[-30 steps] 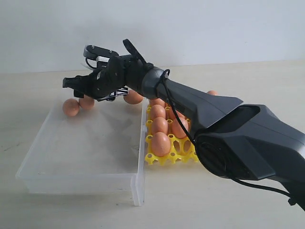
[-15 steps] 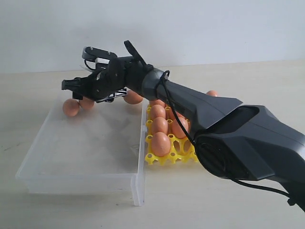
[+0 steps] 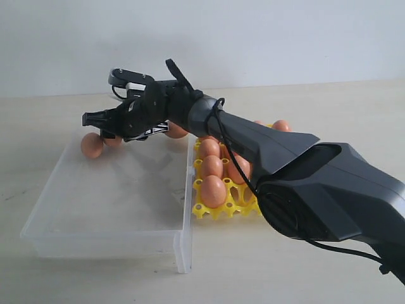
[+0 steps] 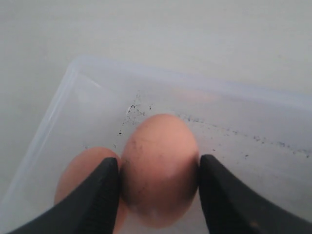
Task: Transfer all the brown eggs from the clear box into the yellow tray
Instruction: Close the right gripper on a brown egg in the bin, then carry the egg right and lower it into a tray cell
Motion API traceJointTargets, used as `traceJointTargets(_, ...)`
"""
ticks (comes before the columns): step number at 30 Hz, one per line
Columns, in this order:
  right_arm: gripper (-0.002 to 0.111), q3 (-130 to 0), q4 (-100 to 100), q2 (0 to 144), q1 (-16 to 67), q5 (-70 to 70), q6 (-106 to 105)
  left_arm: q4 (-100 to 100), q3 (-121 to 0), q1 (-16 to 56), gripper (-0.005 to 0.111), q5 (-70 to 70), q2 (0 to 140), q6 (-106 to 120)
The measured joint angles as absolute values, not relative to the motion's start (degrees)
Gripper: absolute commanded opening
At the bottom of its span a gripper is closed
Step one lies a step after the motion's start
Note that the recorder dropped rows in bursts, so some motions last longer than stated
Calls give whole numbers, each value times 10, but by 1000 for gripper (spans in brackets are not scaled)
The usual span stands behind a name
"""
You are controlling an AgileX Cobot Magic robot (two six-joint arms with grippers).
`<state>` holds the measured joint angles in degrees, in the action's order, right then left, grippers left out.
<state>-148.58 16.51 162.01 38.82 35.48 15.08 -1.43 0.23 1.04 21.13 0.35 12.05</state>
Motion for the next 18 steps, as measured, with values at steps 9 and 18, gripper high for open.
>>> traceJointTargets(9,0,-1486,108,1601,388,387,137,-14,2,10,0,211,3,121)
traceJointTargets(18,0,-1481,85,1543,389,524,58,-14,2,10,0,211,3,121)
